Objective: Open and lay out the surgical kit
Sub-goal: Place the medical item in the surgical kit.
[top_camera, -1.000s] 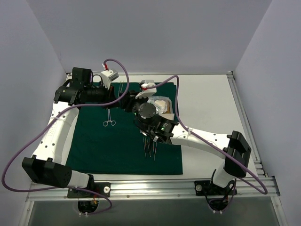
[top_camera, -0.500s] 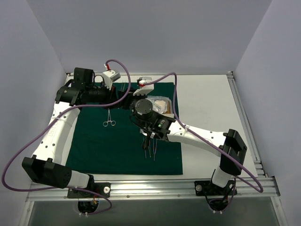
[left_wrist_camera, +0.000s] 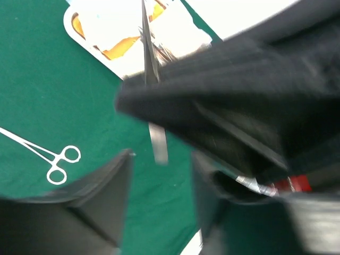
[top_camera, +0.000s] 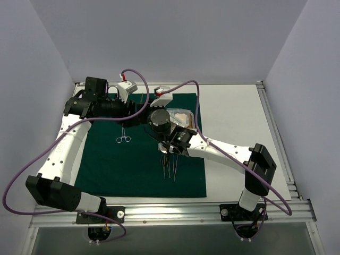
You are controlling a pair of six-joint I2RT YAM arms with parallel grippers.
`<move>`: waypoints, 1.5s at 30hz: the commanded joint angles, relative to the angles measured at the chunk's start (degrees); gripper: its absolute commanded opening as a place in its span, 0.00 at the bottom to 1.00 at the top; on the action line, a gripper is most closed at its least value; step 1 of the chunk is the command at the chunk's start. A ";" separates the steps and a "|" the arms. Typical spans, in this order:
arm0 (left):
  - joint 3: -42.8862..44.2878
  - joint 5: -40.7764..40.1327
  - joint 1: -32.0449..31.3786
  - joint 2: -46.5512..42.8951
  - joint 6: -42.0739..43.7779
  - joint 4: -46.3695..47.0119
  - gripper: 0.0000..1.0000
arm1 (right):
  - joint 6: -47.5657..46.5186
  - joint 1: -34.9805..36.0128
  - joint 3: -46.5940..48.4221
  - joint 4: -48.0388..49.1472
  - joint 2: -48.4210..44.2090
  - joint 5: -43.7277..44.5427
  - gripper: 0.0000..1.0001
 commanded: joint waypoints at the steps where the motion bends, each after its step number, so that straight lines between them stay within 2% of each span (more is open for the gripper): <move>1: 1.41 2.51 -0.11 -0.63 3.84 -3.40 0.63 | 2.68 -3.81 -0.64 -7.29 -4.45 -1.56 0.00; 2: 1.67 2.34 0.24 -0.98 4.91 -6.02 0.70 | 4.78 -4.95 -2.30 -12.45 -6.55 -3.05 0.00; 5: 2.12 2.43 1.73 -1.51 8.51 -10.16 0.77 | 8.04 -9.26 -4.07 -26.87 -9.89 -10.60 0.00; 6: 1.94 2.34 3.04 -1.60 9.83 -11.31 0.77 | 8.49 -10.05 -4.51 -34.66 -11.04 -13.49 0.00; 10: 0.54 2.25 6.83 -1.95 11.16 -11.76 0.78 | 13.31 -10.15 -10.65 -46.40 -13.94 -19.29 0.00; 15: -1.48 2.51 9.38 -1.60 10.99 -10.18 0.78 | 22.18 -9.80 -25.14 -46.69 -19.22 -21.43 0.00; 19: -2.45 3.65 9.83 -0.90 10.98 -9.38 0.78 | 25.36 -9.36 -30.61 -44.77 -20.98 -22.04 0.00; 29: -3.16 4.45 10.00 -0.81 11.25 -9.03 0.78 | 26.42 -8.48 -34.13 -40.19 -13.60 -24.59 0.00; 45: -3.51 5.33 10.00 -1.16 11.77 -9.12 0.78 | 27.12 -8.66 -34.58 -37.81 -7.63 -22.23 0.03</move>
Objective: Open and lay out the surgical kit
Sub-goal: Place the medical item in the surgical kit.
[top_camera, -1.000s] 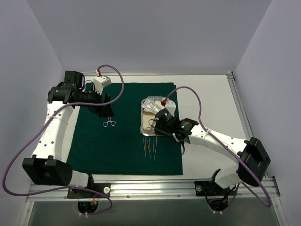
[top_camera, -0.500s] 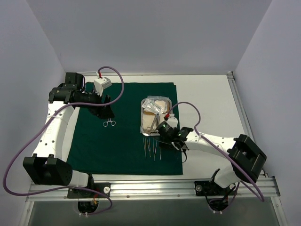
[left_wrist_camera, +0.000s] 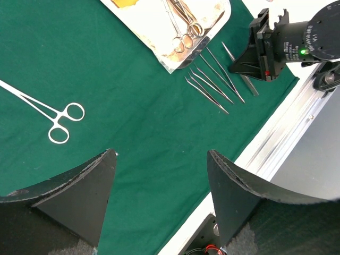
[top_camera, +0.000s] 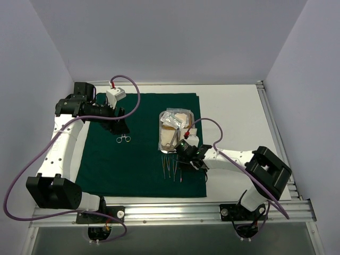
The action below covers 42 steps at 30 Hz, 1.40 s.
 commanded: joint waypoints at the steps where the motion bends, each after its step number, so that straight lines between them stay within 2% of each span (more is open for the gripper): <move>1: -0.10 2.29 0.34 -0.90 1.09 0.74 0.78 | 1.09 0.28 0.38 -1.02 0.92 2.69 0.03; 6: 0.34 2.73 0.34 -0.99 1.26 0.21 0.78 | 0.21 0.28 2.05 -3.05 3.64 3.84 0.08; 11: 0.43 2.82 0.34 -0.81 1.44 -0.05 0.78 | 0.04 0.72 3.37 -4.45 4.62 4.98 0.18; 25: 1.22 3.87 0.25 -0.37 1.44 -0.76 0.78 | -0.40 1.16 4.95 -8.58 2.43 7.71 0.22; 38: 1.22 3.96 0.34 -0.37 1.79 -0.84 0.78 | -3.21 3.54 14.52 -12.80 -4.25 9.29 0.27; 42: 0.87 3.43 0.34 -0.11 1.88 -0.32 0.78 | -8.04 0.21 17.95 -12.02 -5.93 10.52 0.25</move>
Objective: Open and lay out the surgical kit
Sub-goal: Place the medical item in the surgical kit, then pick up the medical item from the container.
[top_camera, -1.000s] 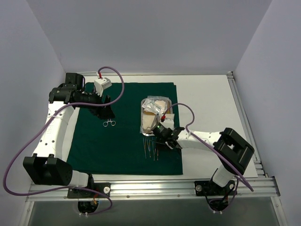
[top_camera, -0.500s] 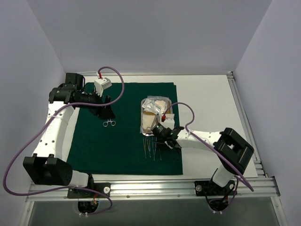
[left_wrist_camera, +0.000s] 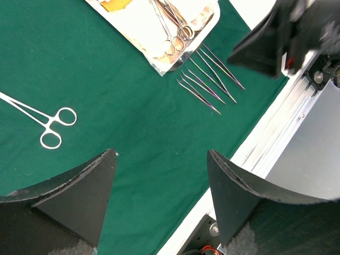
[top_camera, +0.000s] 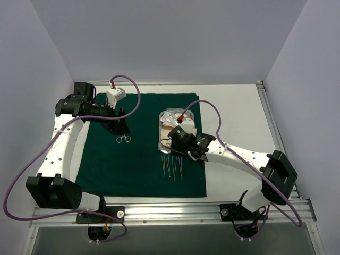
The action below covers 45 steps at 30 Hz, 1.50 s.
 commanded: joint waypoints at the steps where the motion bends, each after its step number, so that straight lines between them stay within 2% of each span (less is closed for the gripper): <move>1: 0.78 1.09 0.34 -0.02 1.44 0.38 0.78 | -4.68 -3.45 4.14 -2.18 -2.33 4.40 0.24; 7: -0.45 -0.75 0.52 0.86 1.26 1.87 0.78 | -9.96 -10.91 7.92 1.95 2.94 2.91 0.18; 13: 0.60 -5.15 0.78 2.96 1.09 2.58 0.78 | -13.30 -14.44 11.44 5.20 11.19 -0.25 0.14; 20: -0.45 -4.89 1.22 3.49 0.91 4.07 0.78 | -14.44 -14.53 16.97 4.51 19.03 0.88 0.10; 24: -0.89 -4.62 1.22 3.41 1.61 3.55 0.78 | -14.53 -14.27 19.88 0.90 22.20 3.96 0.12; 38: -1.77 -3.83 1.40 3.93 1.79 4.69 0.78 | -13.48 -13.83 18.30 1.16 26.42 3.09 0.12; 45: 1.48 -3.57 1.48 4.46 3.20 2.14 0.78 | -12.95 -13.83 16.90 2.48 27.03 1.94 0.12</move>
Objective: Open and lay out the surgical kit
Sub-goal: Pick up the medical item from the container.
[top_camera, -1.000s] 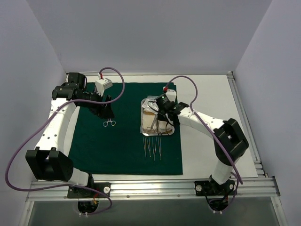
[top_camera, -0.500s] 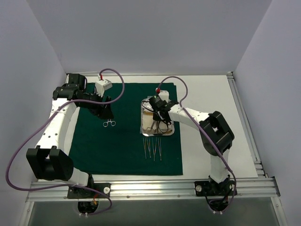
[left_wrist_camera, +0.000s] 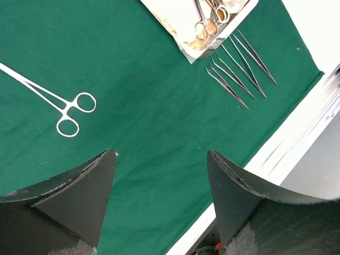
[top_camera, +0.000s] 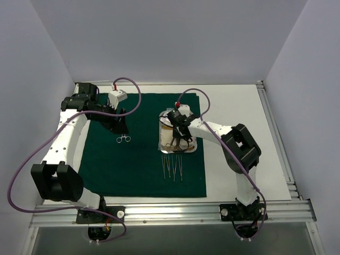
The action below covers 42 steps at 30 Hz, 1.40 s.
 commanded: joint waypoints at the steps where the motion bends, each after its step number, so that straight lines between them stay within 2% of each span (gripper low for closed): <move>1: 3.12 1.35 0.43 -0.59 1.38 -0.13 0.79 | 1.06 0.57 -1.53 -0.63 0.06 0.44 0.12; 12: 4.27 3.73 0.52 0.55 1.64 -0.66 0.79 | 2.02 1.54 -3.29 0.69 -1.34 -2.99 0.17; 23: 3.48 4.25 0.43 0.03 3.23 -1.71 0.79 | 2.55 4.17 -0.22 -3.35 -4.16 2.19 0.24; 27: 3.21 4.60 0.52 -0.59 3.66 -2.15 0.79 | 3.43 5.40 -0.13 -5.02 -4.94 4.12 0.24; 42: 4.70 6.53 0.52 0.73 4.19 -3.55 0.79 | 4.40 5.06 -0.49 -4.14 -3.72 2.90 0.24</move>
